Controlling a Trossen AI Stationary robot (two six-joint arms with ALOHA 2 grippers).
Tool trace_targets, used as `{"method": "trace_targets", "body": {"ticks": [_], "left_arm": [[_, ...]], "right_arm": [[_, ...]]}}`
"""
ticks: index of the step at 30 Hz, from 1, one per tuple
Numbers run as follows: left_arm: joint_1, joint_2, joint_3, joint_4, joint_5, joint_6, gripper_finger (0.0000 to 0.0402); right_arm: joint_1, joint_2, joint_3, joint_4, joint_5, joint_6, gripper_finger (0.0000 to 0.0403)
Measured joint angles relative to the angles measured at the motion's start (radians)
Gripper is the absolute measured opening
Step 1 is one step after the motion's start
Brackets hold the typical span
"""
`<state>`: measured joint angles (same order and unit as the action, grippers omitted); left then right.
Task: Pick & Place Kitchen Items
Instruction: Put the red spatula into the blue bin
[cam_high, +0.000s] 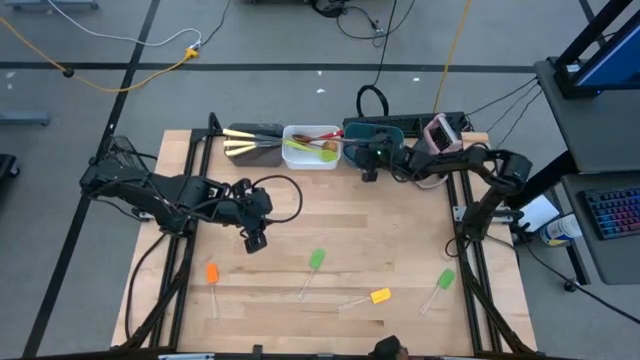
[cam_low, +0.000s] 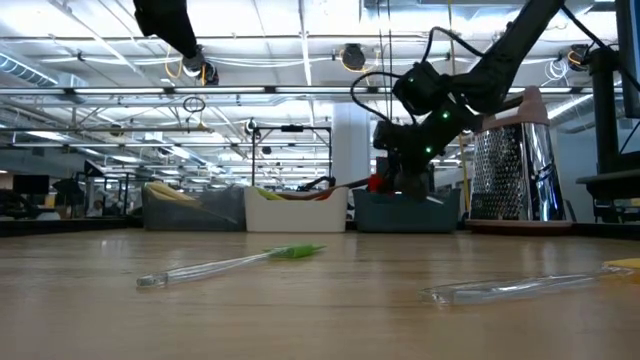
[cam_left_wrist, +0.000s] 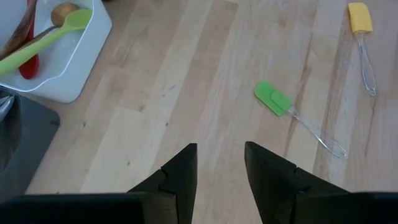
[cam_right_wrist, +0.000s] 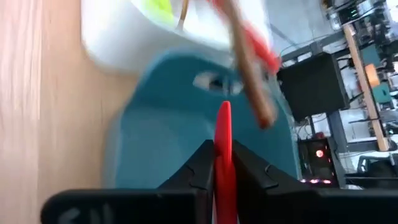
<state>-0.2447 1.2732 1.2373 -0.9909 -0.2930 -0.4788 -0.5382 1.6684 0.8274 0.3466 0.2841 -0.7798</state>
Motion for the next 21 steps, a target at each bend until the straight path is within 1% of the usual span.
{"method": "trace_targets", "body": {"ticks": [2, 6, 9, 12, 17, 21], "left_arm": [[0.000, 0.000, 0.000, 0.000, -0.002, 0.003, 0.0136], [0.000, 0.000, 0.000, 0.000, -0.005, 0.003, 0.0136], [0.000, 0.000, 0.000, 0.000, -0.005, 0.003, 0.0136], [0.000, 0.000, 0.000, 0.000, -0.005, 0.003, 0.0136], [0.000, 0.000, 0.000, 0.000, -0.005, 0.003, 0.0136], [0.000, 0.000, 0.000, 0.000, -0.005, 0.004, 0.0136]], "right_arm": [[-0.013, 0.002, -0.002, -0.002, 0.001, -0.024, 0.0028], [-0.042, 0.030, 0.000, 0.062, 0.001, -0.050, 0.0027], [-0.069, 0.046, 0.000, 0.120, 0.001, -0.038, 0.0029], [-0.094, 0.066, 0.000, 0.137, -0.006, 0.005, 0.0040], [-0.118, 0.097, 0.000, 0.153, -0.102, 0.034, 0.0056], [-0.122, 0.103, 0.000, 0.150, -0.104, 0.035, 0.0069]]}}
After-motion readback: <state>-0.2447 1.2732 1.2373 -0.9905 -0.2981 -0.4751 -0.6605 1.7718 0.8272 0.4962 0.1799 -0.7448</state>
